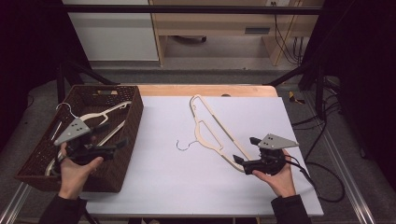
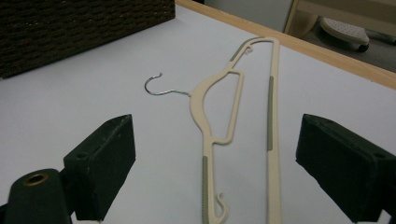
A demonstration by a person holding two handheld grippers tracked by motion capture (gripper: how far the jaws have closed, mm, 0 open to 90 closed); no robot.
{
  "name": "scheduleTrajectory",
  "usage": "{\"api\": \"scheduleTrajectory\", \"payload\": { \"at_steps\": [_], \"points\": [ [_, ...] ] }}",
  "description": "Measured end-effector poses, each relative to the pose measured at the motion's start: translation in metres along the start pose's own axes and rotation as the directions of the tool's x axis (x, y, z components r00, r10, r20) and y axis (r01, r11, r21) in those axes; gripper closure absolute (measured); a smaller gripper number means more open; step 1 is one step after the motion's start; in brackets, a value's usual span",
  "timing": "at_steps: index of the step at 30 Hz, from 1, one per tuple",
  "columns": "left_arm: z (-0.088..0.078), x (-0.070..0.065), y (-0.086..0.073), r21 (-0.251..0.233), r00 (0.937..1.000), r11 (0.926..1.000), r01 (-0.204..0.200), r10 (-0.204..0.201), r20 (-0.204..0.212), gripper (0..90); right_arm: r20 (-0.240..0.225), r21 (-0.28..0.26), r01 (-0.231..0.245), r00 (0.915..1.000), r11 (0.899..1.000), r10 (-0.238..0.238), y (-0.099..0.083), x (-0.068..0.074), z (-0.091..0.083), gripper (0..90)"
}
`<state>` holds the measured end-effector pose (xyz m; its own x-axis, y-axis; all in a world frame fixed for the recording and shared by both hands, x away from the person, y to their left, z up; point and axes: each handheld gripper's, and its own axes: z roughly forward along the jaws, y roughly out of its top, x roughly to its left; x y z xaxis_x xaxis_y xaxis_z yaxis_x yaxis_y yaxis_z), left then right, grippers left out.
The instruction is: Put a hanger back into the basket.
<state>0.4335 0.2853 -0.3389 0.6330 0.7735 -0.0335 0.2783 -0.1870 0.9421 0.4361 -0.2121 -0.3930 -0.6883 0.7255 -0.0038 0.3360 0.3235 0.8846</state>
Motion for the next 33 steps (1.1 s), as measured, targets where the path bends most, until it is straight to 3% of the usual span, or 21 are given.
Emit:
{"api": "scheduleTrajectory", "payload": {
  "at_steps": [9, 17, 20, 28, 33],
  "points": [
    [0.024, -0.033, -0.008, 0.043, 0.9975, 0.9987, -0.028, 0.025, 0.066, 10.6, -0.004, 0.016, 0.001, 1.0, 1.0, -0.001, -0.003, 0.001, 0.006, 13.9],
    [0.043, -0.054, -0.021, 0.074, 0.9921, 0.9956, -0.058, 0.049, 0.115, 10.6, -0.005, 0.067, 0.006, 1.0, 0.998, -0.006, -0.008, 0.005, 0.026, 17.0],
    [0.053, -0.06, -0.028, 0.1, 0.9888, 0.9925, -0.07, 0.056, 0.139, 10.3, -0.002, 0.103, 0.004, 1.0, 0.995, -0.004, -0.011, 0.005, 0.035, 19.1],
    [0.077, -0.07, -0.046, 0.184, 0.9788, 0.9753, -0.123, 0.088, 0.185, 10.1, 0.011, 0.19, 0.016, 0.9998, 0.982, -0.018, -0.02, 0.005, 0.055, 30.7],
    [0.08, -0.069, -0.05, 0.2, 0.9808, 0.9727, -0.118, 0.082, 0.177, 10.3, 0.012, 0.24, 0.02, 0.9996, 0.971, -0.024, -0.024, 0.003, 0.071, 39.5]
  ]
}}
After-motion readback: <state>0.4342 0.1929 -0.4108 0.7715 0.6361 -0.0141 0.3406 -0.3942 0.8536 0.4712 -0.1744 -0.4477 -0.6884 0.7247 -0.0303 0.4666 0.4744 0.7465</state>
